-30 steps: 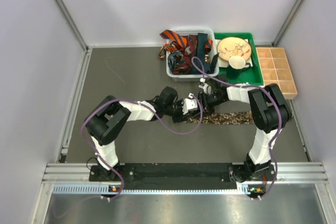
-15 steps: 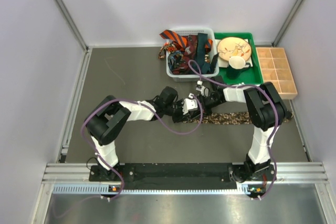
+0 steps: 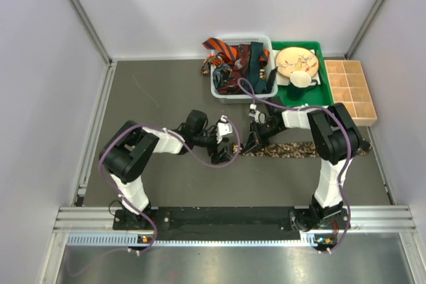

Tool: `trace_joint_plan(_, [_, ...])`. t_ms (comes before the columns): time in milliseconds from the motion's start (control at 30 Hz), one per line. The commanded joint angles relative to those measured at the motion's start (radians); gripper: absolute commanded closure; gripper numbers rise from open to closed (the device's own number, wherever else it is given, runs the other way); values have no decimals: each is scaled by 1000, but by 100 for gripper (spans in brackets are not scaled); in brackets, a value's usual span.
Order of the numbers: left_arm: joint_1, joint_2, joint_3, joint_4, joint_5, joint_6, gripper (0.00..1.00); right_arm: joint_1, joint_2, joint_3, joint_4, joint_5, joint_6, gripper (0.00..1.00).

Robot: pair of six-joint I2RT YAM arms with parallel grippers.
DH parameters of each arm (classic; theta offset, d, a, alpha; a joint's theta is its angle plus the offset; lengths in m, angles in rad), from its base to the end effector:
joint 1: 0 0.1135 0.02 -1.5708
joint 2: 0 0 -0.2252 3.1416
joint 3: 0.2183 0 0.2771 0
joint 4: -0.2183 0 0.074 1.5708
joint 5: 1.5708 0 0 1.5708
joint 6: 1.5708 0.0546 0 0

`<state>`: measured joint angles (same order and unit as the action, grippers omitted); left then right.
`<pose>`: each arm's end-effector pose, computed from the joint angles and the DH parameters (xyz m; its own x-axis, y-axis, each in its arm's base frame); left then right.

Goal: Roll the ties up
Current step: Roll the tie at the center of the board.

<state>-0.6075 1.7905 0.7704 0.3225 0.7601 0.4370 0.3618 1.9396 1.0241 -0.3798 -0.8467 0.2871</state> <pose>0.2649 -0.2300 0.0612 -0.1193 0.4565 -0.8817 0.9909 0.1109 -0.0767 0.3069 0.1599 0.0396 -0.9835 -0.1716 -0.0568 -0.1528 0.6215 0.7684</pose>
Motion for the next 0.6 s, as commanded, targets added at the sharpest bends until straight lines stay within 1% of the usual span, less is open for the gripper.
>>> trace_joint_plan(0, [-1, 15, -39, 182, 134, -47, 5, 3, 44, 30, -25, 92, -42, 100])
trace_joint_plan(100, [-11, 49, -48, 286, 136, -58, 9, 3, 56, 39, -33, 90, -43, 100])
trace_joint_plan(200, [-21, 75, -36, 326, 139, -58, 13, 3, 65, 42, -37, 81, -45, 100])
trace_joint_plan(300, [-34, 98, -20, 332, 131, -41, 19, 3, 71, 47, -41, 75, -46, 100])
trace_joint_plan(333, [-38, 101, -11, 332, 119, -37, 24, 3, 71, 48, -44, 71, -46, 100])
trace_joint_plan(433, [-51, 110, 3, 309, 99, -18, 32, 2, 70, 50, -45, 64, -48, 100])
trace_joint_plan(500, [-61, 106, 4, 308, 85, 2, 34, 3, 70, 50, -45, 58, -51, 100])
trace_joint_plan(533, [-66, 106, 9, 282, 78, 12, 35, 3, 70, 50, -45, 57, -51, 100])
trace_joint_plan(567, [-77, 101, 18, 245, 65, 49, 39, 2, 70, 51, -47, 54, -54, 100])
